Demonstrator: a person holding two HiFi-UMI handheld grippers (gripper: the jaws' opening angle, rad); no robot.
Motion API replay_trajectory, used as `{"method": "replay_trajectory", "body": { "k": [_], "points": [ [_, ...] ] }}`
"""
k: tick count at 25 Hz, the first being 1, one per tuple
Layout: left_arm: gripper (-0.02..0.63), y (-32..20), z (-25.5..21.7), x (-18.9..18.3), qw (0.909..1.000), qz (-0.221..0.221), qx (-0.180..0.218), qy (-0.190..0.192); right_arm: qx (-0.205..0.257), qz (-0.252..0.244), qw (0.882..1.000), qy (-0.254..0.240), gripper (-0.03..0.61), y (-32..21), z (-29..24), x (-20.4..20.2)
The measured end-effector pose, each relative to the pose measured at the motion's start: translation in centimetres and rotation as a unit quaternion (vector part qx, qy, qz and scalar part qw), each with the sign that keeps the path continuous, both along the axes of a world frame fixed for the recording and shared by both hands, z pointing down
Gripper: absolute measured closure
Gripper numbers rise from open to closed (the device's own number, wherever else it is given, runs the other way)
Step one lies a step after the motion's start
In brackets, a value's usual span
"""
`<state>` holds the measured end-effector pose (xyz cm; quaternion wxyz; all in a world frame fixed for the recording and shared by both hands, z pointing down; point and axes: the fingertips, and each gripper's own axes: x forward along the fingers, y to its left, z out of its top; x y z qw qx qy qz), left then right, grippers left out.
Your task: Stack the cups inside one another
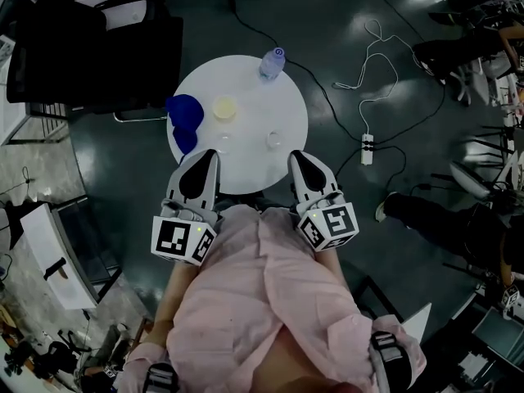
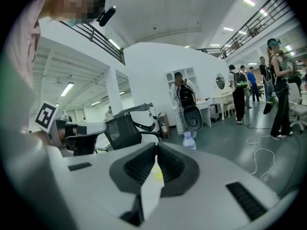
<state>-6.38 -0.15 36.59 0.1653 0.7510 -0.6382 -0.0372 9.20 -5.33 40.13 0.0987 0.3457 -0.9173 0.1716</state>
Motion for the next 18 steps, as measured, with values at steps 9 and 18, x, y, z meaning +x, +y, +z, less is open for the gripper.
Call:
{"method": "replay_trajectory", "body": {
  "k": [9, 18],
  "points": [
    [0.595, 0.29, -0.14, -0.09, 1.0000, -0.005, 0.000, -0.001, 0.001, -0.001, 1.000, -0.003, 0.546, 0.08, -0.23, 0.12],
    [0.595, 0.56, 0.01, -0.17, 1.0000, -0.009, -0.003, -0.002, 0.003, -0.009, 1.000, -0.001, 0.546, 0.21, -0.32, -0.15]
  ]
}}
